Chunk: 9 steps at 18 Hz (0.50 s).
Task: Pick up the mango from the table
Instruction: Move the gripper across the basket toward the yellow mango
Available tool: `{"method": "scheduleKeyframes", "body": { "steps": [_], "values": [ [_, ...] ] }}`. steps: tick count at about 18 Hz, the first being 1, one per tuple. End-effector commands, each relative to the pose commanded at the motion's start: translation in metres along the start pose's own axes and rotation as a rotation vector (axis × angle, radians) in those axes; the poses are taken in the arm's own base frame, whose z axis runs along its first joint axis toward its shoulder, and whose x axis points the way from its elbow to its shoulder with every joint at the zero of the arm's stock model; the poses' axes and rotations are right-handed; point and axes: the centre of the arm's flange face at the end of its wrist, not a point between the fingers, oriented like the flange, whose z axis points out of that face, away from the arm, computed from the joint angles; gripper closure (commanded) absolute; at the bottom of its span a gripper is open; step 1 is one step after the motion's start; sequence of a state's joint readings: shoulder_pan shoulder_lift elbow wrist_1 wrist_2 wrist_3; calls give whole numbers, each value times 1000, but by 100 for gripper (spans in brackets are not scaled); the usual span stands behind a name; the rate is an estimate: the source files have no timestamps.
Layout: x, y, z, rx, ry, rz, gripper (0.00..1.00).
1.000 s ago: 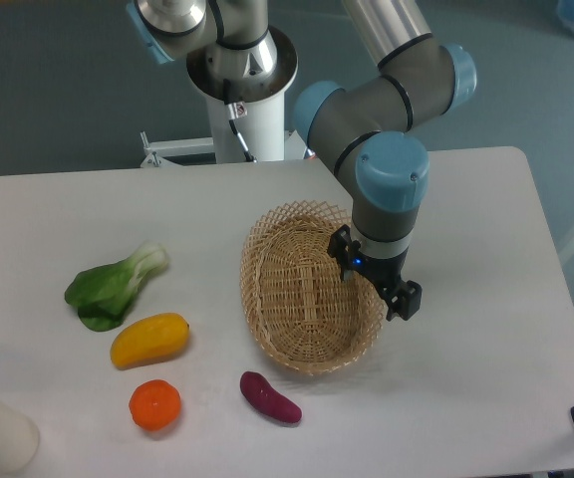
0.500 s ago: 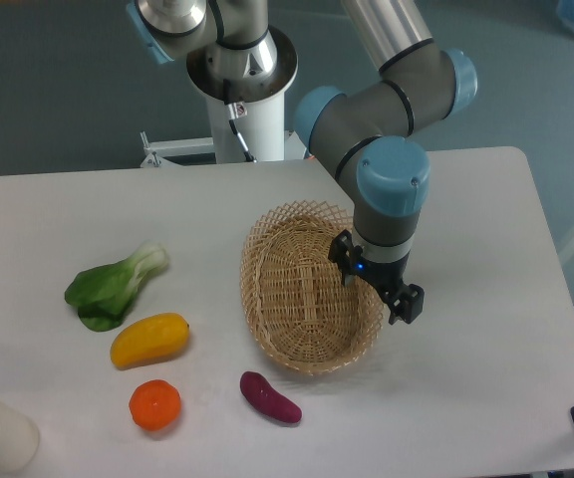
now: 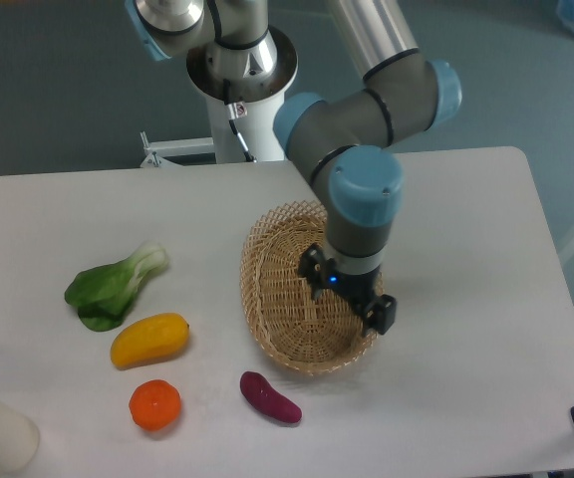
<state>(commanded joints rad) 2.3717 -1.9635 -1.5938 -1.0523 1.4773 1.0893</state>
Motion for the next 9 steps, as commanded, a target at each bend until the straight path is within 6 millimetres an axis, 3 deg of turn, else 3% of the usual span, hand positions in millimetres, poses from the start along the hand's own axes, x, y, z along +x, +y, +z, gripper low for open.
{"method": "scheduleKeyframes", "body": {
  "steps": [5, 9],
  "values": [
    [59, -61, 17, 15, 45, 53, 0],
    [97, -75, 28, -2, 83, 94, 0]
  ]
}}
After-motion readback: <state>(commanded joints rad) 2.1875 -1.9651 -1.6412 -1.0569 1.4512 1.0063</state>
